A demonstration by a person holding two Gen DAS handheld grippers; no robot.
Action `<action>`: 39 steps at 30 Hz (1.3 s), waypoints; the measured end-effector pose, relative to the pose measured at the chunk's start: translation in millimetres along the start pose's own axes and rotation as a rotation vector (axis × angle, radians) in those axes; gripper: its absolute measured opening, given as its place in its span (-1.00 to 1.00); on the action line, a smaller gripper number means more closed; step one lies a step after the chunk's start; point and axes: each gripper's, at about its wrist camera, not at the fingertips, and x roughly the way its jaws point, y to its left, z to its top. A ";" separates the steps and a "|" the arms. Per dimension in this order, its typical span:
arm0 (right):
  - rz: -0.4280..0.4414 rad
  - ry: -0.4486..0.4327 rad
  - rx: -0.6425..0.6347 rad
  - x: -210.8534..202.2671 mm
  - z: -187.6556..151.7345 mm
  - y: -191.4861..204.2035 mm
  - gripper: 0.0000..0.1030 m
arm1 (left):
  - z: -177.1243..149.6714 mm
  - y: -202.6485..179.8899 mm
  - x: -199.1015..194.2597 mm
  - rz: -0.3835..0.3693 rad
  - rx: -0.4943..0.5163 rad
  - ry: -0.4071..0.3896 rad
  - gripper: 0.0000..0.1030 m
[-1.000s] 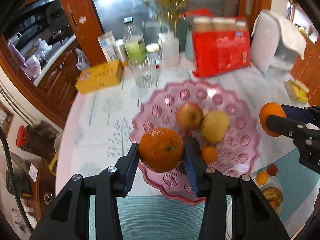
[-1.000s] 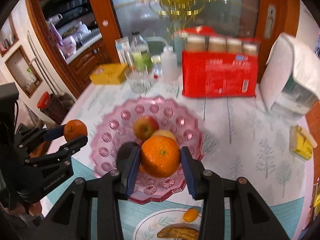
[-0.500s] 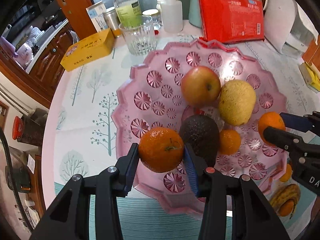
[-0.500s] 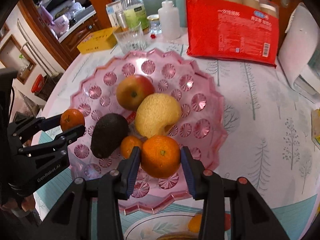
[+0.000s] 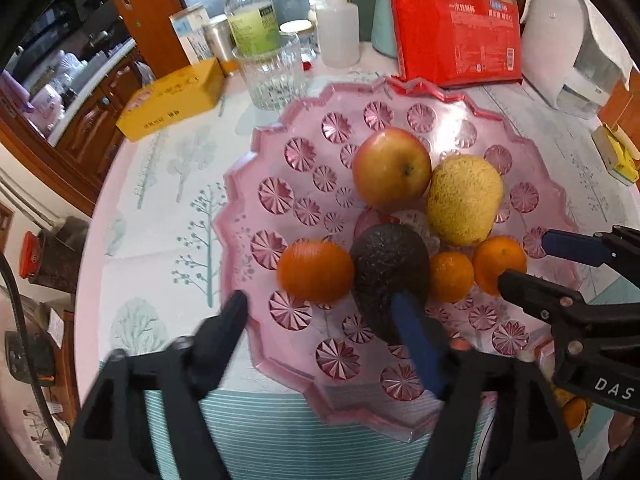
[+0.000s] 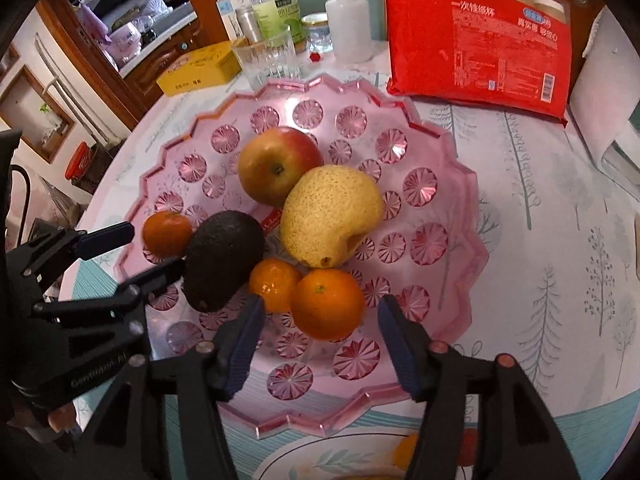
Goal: Organize fruits
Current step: 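Withdraw both tools from the bowl toward the white plate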
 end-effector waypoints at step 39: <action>0.003 -0.130 0.009 -92.3 -52.4 11.1 0.17 | -50.8 -5.2 -106.5 -0.030 -0.044 -0.093 0.68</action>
